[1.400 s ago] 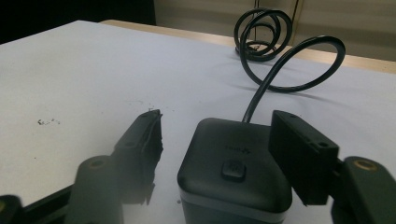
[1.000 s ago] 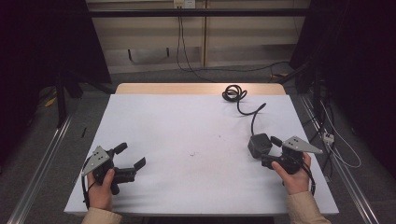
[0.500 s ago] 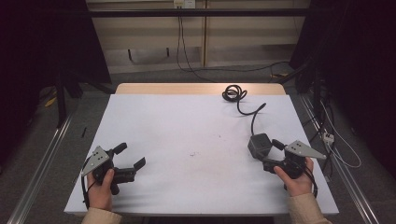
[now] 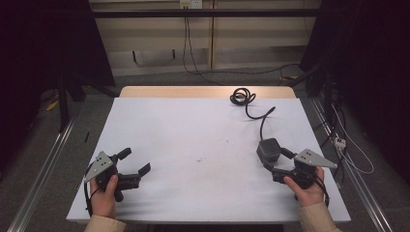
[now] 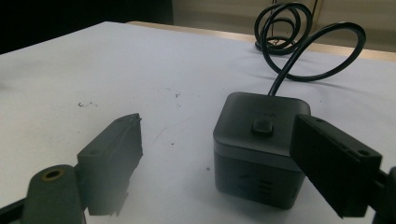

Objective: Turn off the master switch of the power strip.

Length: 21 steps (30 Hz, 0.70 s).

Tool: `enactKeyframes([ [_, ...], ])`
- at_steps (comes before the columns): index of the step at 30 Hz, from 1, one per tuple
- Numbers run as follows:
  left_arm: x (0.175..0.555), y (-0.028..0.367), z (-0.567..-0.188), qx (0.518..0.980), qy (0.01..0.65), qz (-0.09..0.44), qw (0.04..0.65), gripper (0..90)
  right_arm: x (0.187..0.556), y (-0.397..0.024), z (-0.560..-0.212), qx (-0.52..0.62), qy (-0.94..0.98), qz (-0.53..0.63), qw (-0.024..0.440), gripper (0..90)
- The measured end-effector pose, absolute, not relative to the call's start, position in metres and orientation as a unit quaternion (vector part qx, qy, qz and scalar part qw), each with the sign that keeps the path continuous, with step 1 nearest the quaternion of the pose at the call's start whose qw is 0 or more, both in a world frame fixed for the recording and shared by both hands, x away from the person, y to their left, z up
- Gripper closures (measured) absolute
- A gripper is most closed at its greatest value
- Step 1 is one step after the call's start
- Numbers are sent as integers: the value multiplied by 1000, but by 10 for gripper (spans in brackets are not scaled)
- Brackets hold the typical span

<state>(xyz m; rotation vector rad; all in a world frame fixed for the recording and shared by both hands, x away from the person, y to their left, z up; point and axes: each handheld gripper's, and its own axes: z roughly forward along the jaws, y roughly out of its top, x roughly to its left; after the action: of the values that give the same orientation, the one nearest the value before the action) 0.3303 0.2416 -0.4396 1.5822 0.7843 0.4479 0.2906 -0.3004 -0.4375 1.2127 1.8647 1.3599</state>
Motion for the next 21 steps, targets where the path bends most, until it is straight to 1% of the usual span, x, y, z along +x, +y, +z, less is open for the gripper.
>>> enactKeyframes([
  [21,330,242,-440,686,340,194,613,22,280,-304,-442,449,688,512,251,168],
])
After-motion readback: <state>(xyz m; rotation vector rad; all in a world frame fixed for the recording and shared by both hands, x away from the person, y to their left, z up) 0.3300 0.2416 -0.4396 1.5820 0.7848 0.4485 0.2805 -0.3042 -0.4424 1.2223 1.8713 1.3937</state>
